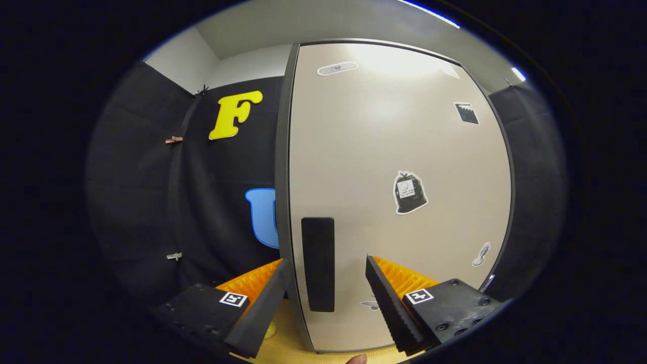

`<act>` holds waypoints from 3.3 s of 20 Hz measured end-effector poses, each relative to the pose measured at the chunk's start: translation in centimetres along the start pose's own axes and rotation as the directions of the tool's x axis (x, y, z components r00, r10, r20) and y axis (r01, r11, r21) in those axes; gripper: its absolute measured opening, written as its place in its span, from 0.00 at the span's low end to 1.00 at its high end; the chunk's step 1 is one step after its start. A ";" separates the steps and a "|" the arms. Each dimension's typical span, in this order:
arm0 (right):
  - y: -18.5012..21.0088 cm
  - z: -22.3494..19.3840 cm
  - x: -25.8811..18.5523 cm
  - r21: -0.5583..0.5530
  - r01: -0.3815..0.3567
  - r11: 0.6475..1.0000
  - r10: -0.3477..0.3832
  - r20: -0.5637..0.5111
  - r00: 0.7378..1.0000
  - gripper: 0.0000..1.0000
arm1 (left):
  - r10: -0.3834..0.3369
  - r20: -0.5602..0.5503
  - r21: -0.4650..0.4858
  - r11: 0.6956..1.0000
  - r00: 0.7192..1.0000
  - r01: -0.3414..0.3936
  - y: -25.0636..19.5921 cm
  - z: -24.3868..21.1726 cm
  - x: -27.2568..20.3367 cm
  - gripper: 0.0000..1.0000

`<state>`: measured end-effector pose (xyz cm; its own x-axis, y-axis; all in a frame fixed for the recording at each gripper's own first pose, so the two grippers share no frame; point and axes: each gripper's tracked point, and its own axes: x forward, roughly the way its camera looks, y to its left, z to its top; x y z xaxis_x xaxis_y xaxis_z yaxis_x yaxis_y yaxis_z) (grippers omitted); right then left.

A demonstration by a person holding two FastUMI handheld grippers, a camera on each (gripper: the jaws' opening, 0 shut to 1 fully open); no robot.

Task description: Open the cabinet door with the right hand, grasp the bottle in the cabinet with the left hand and place it on the coaster, then close the cabinet door with the right hand.

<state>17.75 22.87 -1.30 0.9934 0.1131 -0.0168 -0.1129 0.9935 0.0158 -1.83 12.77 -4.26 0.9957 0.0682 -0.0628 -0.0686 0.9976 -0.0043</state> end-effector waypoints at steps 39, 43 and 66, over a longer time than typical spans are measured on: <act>-12.2 0.6 -20.8 0.064 -0.235 0.970 0.239 -0.055 0.969 0.23 | -0.094 0.082 0.047 0.995 0.992 0.090 -14.3 4.3 -4.9 0.95; -14.8 0.8 -22.1 0.080 -0.196 0.977 0.200 -0.049 0.979 0.23 | -0.127 0.066 0.015 0.992 0.990 0.126 -16.2 3.8 -3.4 0.94; -28.4 1.2 -25.9 0.104 0.178 0.979 -0.173 -0.050 0.984 0.16 | -0.243 0.048 -0.022 0.969 0.969 0.245 -20.3 3.5 1.2 0.94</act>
<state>-4.71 -8.24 -0.13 0.9958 -0.0601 -0.0698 0.0680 0.9908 0.1168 1.00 -7.35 -0.72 0.9843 -0.1762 -0.0119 0.1756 0.9836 -0.0418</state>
